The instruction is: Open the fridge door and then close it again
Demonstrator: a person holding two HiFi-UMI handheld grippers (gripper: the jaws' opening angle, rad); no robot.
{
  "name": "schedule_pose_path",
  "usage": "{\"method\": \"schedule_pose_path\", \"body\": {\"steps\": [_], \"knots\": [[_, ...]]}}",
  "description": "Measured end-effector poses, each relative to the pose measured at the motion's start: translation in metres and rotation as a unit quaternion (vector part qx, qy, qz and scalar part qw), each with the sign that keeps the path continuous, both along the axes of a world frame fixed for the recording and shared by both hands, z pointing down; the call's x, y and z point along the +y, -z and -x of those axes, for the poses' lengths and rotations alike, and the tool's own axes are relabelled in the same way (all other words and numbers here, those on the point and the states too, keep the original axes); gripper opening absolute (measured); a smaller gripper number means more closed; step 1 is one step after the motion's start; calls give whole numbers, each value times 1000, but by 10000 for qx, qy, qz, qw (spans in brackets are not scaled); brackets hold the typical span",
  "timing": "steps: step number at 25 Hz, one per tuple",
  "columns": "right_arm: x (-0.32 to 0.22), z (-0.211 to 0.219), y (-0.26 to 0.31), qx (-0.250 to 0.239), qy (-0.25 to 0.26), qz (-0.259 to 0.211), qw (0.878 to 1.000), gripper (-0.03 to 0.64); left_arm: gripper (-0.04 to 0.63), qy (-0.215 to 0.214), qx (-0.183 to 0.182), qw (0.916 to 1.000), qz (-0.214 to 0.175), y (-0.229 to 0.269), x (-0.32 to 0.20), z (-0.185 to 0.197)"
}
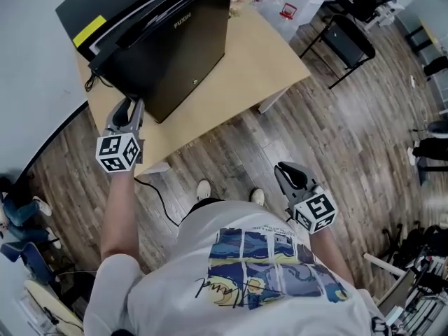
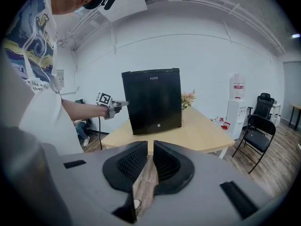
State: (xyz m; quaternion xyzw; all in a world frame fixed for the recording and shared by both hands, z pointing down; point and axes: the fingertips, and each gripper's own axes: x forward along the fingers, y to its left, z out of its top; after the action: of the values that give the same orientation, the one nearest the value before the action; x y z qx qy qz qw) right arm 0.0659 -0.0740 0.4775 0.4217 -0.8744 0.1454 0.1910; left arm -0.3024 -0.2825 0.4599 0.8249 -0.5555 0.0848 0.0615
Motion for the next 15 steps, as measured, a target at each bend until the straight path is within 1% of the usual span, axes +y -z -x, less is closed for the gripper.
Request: {"method": "schedule_pose_path", "body": {"steps": [6,15], "knots": [[3,-11,-1,-81,164,-5,9998,40,146,252,10,9997,31,-1,18,-19],[9,-40,-4,-197,222,-45,9995,40,143,505,1,9987,114,-3,40,-48]]}}
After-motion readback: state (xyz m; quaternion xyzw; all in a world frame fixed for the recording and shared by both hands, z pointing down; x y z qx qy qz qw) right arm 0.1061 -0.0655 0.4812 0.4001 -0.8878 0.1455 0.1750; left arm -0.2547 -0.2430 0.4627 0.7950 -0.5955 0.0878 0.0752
